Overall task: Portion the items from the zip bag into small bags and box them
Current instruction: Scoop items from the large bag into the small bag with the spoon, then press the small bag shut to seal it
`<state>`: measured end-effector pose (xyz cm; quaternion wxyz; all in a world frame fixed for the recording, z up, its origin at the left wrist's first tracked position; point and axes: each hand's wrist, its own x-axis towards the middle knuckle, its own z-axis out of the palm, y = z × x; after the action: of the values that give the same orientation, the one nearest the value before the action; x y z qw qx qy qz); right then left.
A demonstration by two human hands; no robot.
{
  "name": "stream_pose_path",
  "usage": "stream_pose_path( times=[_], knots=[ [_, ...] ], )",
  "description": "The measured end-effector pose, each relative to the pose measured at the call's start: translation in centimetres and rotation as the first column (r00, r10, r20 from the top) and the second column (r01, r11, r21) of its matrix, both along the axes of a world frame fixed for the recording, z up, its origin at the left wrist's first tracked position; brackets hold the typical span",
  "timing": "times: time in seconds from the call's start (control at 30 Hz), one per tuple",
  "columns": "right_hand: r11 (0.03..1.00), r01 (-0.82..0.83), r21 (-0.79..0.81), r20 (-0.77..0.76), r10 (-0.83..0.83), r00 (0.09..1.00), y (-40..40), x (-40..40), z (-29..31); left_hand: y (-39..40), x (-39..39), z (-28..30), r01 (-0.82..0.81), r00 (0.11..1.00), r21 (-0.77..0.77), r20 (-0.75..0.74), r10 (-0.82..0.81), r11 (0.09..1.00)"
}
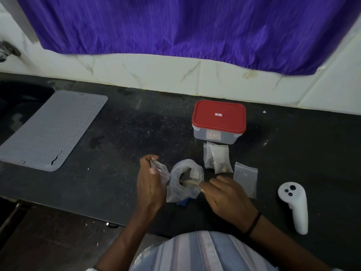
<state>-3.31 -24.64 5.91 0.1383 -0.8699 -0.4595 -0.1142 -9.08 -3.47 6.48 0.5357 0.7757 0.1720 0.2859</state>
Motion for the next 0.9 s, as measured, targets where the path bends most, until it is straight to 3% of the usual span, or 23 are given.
stream_pose_path(
  times=[0.07, 0.2, 0.27, 0.33, 0.43, 0.5, 0.53, 0.6, 0.67, 0.8, 0.9],
  knots=[
    [1.000, 0.011, -0.027, -0.023, -0.012, 1.000, 0.4, 0.6, -1.7, -0.4, 0.3, 0.3, -0.017, 1.000, -0.111, 0.010, 0.018, 0.994],
    [0.990, 0.007, -0.140, -0.049, -0.014, 0.999, 1.1, 0.9, -3.3, -1.2, 0.4, 0.7, 0.006, 1.000, -0.076, -0.010, -0.007, 0.997],
    [0.997, 0.053, -0.057, -0.113, -0.059, 0.992, 1.0, 0.3, -2.5, -1.7, 0.5, 1.0, 0.025, 0.999, -0.075, -0.023, -0.026, 0.997],
    [0.982, 0.119, 0.149, -0.312, -0.068, 0.948, 1.1, -0.2, -1.1, -2.3, 0.6, 1.2, 0.068, 0.997, -0.073, -0.026, -0.070, 0.995],
    [0.872, 0.293, 0.392, -0.692, 0.070, 0.718, 1.4, -0.4, 0.7, -3.9, 1.0, 1.7, 0.184, 0.983, -0.054, -0.015, -0.185, 0.982],
    [0.768, 0.432, 0.472, -0.811, 0.187, 0.554, 1.8, -0.4, 1.5, -5.1, 1.6, 1.8, 0.225, 0.974, 0.007, -0.024, -0.225, 0.974],
    [0.692, 0.512, 0.509, -0.821, 0.210, 0.532, 2.0, -0.4, 1.9, -5.6, 2.1, 1.8, 0.224, 0.974, 0.033, -0.035, -0.223, 0.974],
    [0.513, 0.655, 0.554, -0.817, 0.183, 0.547, 2.3, -0.1, 2.0, -6.6, 3.1, 1.8, 0.220, 0.975, 0.034, -0.049, -0.218, 0.975],
    [0.396, 0.721, 0.569, -0.812, 0.131, 0.568, 2.6, 0.2, 1.6, -7.6, 4.2, 1.7, 0.237, 0.970, -0.022, -0.044, -0.238, 0.971],
    [0.286, 0.787, 0.546, -0.818, -0.020, 0.575, 2.1, 2.7, 0.1, -9.2, 6.6, 1.8, 0.299, 0.949, -0.142, -0.054, -0.309, 0.944],
    [0.283, 0.803, 0.525, -0.800, -0.159, 0.579, 0.6, 5.5, -1.3, -8.8, 9.4, 0.9, 0.316, 0.924, -0.116, -0.189, -0.333, 0.942]
  ],
)
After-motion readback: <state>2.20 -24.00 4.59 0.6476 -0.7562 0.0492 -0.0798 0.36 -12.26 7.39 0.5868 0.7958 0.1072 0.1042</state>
